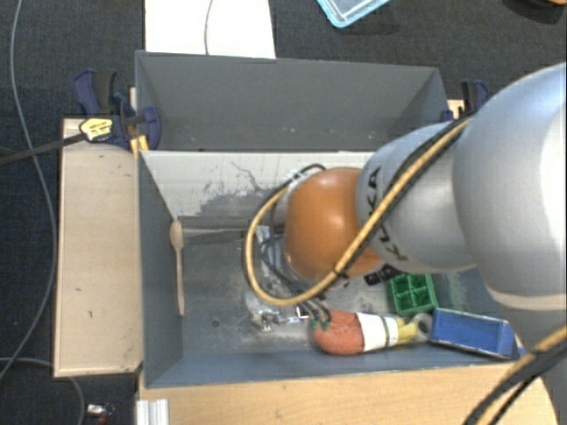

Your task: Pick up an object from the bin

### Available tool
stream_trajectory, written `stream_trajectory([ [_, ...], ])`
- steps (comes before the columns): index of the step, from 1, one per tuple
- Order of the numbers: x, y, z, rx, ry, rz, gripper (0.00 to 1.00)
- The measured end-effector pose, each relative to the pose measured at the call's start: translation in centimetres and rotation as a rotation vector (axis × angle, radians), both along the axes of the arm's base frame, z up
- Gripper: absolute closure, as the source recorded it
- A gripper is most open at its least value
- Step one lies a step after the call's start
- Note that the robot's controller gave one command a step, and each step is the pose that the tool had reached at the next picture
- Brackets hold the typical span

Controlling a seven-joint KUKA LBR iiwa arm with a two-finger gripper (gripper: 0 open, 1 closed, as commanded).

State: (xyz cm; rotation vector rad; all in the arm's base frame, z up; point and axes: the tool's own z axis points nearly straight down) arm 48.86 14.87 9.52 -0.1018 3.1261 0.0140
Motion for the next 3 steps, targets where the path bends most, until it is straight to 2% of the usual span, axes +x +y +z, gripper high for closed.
stream_trajectory([
  [1,0.0,0.0,-1.1,0.004,0.002,-0.201,1.0],
  [2,0.2,-2.6,5.3,0.001,0.007,-0.177,1.0],
  [3,0.9,-6.5,5.9,0.006,0.006,-0.356,1.0],
])
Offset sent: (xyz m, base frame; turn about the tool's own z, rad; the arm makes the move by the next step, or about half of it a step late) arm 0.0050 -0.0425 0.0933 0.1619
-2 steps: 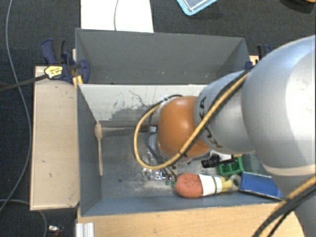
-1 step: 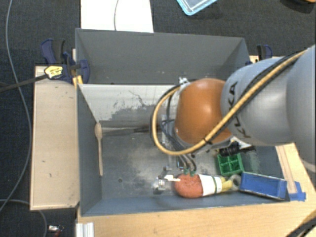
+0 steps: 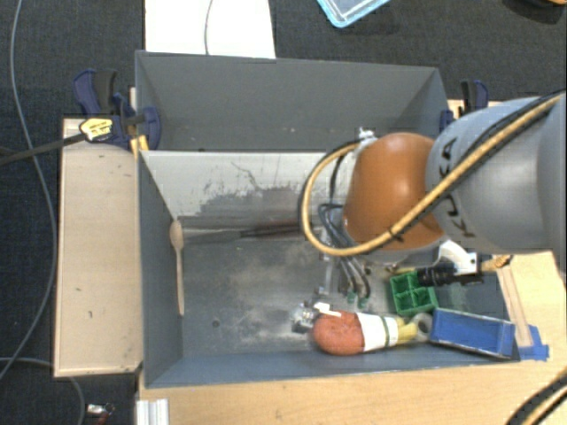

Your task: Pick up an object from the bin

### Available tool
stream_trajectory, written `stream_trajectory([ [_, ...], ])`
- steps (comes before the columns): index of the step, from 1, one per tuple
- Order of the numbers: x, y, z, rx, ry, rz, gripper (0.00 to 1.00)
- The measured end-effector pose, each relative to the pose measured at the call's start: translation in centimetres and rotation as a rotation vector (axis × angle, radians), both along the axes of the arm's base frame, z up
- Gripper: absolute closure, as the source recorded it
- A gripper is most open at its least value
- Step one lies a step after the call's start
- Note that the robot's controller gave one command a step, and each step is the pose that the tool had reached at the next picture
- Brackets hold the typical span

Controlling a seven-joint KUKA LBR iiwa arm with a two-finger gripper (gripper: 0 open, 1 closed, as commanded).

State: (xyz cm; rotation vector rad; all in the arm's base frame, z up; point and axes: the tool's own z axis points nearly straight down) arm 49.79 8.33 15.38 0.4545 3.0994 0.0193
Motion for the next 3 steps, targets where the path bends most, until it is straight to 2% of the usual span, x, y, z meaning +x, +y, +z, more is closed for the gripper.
stream_trajectory([
  [1,-0.4,-2.1,-1.6,-0.003,-0.002,0.205,1.0],
  [2,-0.9,-3.5,-2.1,-0.003,-0.002,0.304,1.0],
  [3,-1.3,-4.8,-3.3,0.0,-0.001,0.04,1.0],
])
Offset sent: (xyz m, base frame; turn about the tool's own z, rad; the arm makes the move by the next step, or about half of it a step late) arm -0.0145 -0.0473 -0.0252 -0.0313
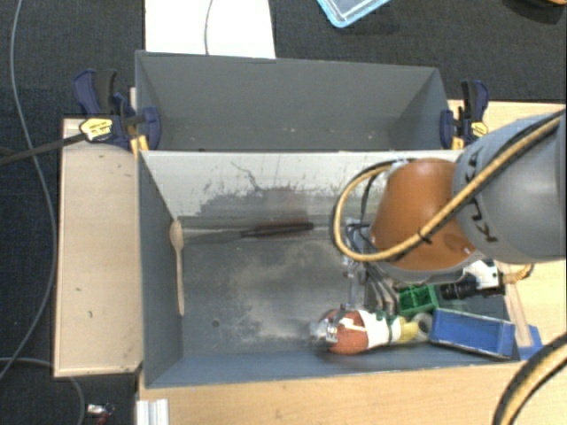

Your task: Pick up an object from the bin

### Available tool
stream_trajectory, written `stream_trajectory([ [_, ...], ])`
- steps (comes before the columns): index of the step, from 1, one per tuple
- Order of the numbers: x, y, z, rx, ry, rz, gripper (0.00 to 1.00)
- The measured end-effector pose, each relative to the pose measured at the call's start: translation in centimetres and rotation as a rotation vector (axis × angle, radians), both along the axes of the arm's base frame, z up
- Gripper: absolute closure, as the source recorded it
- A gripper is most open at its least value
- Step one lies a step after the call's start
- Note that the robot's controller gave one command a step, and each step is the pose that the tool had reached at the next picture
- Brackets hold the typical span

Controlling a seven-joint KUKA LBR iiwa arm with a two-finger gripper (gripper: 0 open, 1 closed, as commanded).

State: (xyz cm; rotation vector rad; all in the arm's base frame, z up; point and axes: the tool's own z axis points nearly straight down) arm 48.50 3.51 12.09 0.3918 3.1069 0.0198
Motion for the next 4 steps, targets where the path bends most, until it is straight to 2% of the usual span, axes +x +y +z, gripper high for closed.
stream_trajectory([
  [1,0.1,2.2,1.3,-0.002,-0.004,0.153,1.0],
  [2,-0.3,1.9,2.8,0.001,-0.001,0.038,1.0],
  [3,0.9,1.1,0.5,-0.001,-0.003,0.075,1.0],
  [4,-0.1,1.1,0.9,-0.002,-0.005,0.145,1.0],
])
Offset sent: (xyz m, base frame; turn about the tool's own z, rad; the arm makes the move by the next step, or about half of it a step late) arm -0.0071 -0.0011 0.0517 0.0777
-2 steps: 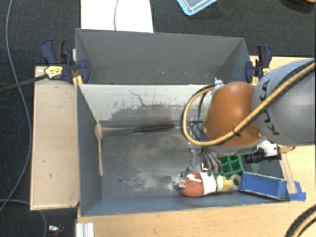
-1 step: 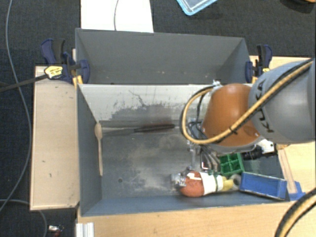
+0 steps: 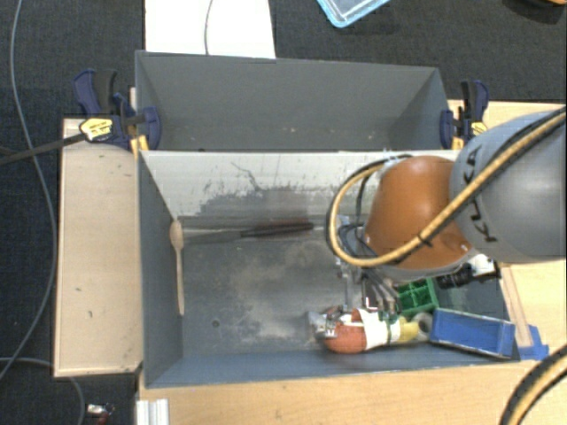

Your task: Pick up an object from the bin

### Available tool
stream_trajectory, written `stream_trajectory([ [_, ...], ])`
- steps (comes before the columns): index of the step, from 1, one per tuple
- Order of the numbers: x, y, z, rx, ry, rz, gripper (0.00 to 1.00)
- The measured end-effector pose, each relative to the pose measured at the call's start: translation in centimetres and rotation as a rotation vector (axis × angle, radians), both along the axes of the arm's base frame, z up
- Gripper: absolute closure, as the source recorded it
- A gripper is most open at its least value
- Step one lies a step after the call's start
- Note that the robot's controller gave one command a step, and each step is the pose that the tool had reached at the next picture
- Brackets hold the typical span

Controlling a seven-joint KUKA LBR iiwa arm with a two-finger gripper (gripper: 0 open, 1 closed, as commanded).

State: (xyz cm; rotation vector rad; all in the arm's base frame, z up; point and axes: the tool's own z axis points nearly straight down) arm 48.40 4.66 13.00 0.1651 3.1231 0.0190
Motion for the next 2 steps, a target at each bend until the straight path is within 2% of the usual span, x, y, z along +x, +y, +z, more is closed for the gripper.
stream_trajectory([
  [1,-0.4,-1.2,-1.1,0.001,0.001,-0.087,1.0],
  [2,0.0,-3.1,-1.1,0.002,-0.007,0.041,1.0],
])
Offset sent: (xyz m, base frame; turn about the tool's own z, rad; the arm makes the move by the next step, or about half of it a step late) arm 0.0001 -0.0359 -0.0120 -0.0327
